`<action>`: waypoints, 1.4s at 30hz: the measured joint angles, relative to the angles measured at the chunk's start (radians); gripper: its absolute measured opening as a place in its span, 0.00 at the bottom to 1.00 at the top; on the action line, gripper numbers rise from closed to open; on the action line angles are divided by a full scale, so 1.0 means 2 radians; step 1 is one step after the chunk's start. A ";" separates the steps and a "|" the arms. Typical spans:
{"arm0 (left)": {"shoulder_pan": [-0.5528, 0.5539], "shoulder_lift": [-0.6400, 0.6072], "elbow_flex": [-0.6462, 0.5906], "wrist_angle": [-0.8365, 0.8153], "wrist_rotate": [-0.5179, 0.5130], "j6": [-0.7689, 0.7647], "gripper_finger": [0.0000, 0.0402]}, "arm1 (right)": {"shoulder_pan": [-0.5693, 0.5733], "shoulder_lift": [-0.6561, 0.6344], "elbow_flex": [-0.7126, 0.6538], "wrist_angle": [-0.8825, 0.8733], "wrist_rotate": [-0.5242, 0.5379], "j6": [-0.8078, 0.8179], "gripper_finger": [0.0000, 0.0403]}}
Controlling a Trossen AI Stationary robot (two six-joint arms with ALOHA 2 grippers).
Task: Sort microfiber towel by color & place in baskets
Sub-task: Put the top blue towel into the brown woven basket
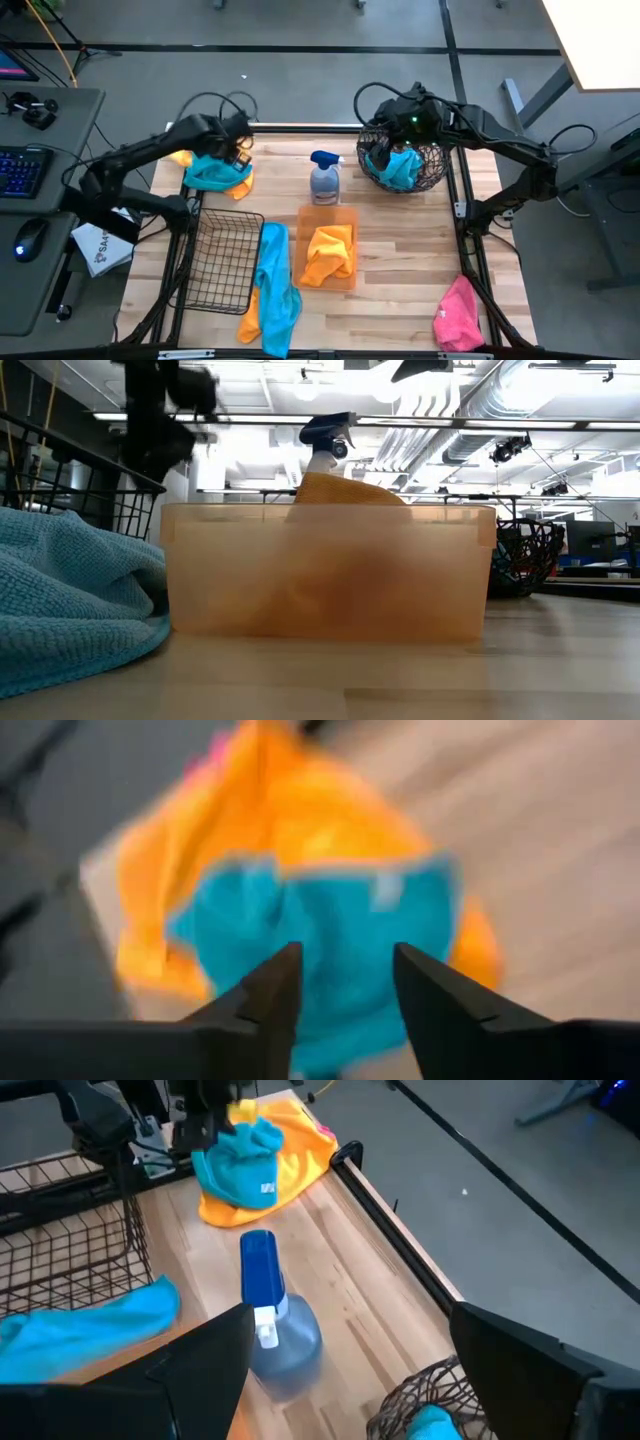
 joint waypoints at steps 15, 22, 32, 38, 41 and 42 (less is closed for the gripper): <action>0.029 -0.001 -0.124 0.049 -0.045 -0.073 0.56 | 0.000 0.001 0.000 0.000 -0.002 -0.013 0.82; 0.038 0.000 -0.125 0.093 -0.032 -0.066 0.56 | 0.000 0.001 0.000 -0.005 -0.002 0.001 0.82; 0.060 0.005 -0.171 0.120 -0.054 -0.067 0.56 | 0.000 0.001 0.000 -0.011 -0.002 0.013 0.82; 0.063 0.005 -0.193 0.143 -0.061 -0.061 0.55 | 0.000 0.001 0.000 -0.011 -0.001 0.013 0.82; 0.063 0.005 -0.193 0.169 -0.066 -0.047 0.47 | 0.000 0.001 0.000 -0.011 -0.001 0.013 0.82; 0.063 0.005 -0.193 0.180 -0.066 -0.039 0.42 | 0.000 0.001 0.000 -0.011 -0.001 0.013 0.82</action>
